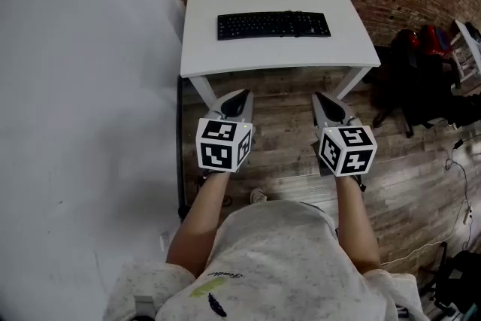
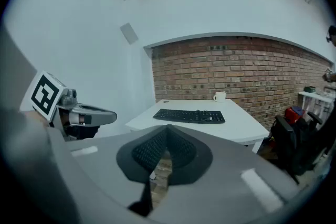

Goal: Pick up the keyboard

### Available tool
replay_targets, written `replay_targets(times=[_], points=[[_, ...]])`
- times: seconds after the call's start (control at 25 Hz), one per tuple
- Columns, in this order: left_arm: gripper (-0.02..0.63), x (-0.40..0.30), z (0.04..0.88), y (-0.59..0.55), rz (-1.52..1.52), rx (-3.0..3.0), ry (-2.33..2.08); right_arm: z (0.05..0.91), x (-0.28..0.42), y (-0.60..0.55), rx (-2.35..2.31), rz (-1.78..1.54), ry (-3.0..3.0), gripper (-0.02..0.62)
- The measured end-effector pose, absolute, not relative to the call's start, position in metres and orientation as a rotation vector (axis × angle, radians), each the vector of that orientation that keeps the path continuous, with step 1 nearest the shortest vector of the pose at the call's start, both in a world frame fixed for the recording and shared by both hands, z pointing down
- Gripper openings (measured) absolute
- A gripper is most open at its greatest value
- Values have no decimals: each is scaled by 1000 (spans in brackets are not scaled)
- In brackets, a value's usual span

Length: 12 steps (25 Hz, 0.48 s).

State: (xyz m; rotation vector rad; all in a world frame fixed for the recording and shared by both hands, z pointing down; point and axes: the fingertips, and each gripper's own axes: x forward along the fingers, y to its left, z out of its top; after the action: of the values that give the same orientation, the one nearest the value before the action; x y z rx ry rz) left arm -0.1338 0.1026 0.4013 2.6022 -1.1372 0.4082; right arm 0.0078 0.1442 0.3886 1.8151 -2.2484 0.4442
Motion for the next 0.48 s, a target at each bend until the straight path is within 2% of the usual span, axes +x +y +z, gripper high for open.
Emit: replay_targets(times=[0.48], points=[[-14, -143, 406, 82, 395, 2591, -1144, 398, 2, 126, 1822, 483, -2236, 9]])
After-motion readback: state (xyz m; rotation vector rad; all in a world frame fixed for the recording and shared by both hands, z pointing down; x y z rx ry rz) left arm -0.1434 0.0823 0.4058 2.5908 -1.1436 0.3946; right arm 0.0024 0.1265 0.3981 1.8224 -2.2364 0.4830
